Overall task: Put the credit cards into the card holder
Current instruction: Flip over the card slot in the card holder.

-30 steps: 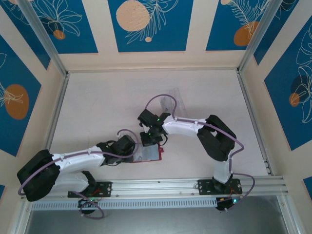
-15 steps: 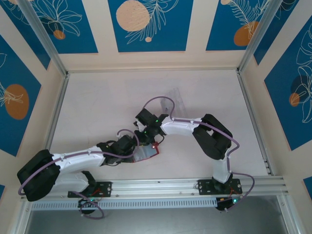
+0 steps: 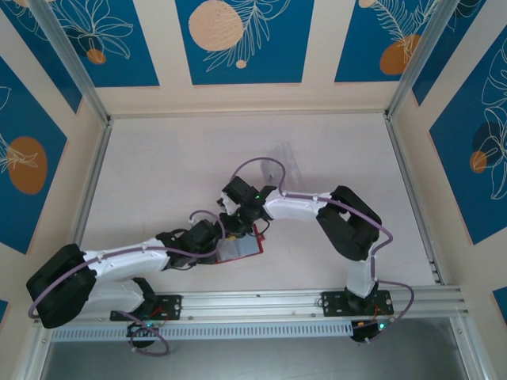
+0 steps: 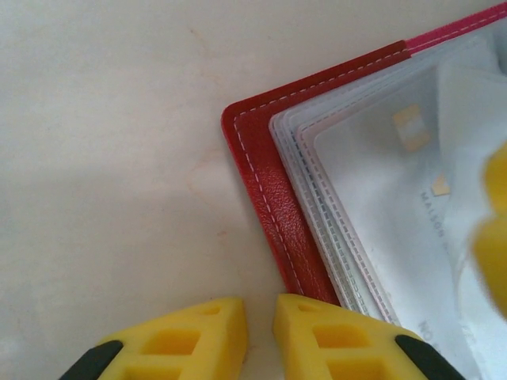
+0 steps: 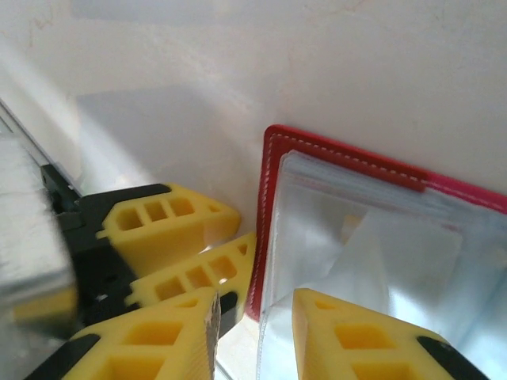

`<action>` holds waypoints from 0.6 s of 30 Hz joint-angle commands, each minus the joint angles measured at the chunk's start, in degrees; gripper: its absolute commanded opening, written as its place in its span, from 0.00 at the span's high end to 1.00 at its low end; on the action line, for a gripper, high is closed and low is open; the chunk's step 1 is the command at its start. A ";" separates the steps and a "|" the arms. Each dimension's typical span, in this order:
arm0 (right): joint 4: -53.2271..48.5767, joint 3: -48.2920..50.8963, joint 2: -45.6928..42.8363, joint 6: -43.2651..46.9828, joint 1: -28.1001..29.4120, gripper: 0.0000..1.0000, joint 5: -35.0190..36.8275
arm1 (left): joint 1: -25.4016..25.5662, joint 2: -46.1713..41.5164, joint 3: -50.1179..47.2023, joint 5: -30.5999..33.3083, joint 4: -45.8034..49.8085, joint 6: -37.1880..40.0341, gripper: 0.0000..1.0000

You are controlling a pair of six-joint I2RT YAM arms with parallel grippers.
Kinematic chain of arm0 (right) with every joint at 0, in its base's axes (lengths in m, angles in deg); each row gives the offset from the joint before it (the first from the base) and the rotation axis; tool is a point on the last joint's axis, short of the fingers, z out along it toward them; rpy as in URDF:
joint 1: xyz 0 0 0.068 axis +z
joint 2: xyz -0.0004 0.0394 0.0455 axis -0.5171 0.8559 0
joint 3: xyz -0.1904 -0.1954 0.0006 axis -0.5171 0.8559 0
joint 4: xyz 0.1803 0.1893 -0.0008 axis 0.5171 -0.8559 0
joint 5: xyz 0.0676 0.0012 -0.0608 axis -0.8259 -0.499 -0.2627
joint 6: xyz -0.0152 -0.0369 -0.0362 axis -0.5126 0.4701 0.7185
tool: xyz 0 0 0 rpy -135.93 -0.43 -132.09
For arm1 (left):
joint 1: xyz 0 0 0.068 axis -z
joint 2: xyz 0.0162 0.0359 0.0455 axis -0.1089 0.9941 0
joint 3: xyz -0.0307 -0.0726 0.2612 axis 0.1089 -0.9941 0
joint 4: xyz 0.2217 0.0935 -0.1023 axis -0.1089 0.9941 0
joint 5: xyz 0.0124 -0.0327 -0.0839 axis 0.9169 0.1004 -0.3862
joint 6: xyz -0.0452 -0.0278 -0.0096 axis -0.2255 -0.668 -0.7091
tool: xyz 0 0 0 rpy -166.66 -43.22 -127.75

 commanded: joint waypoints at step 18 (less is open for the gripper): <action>-6.32 3.50 -4.23 4.35 -0.51 0.93 8.18 | -0.07 -4.39 -1.93 -0.65 -0.20 -0.06 0.72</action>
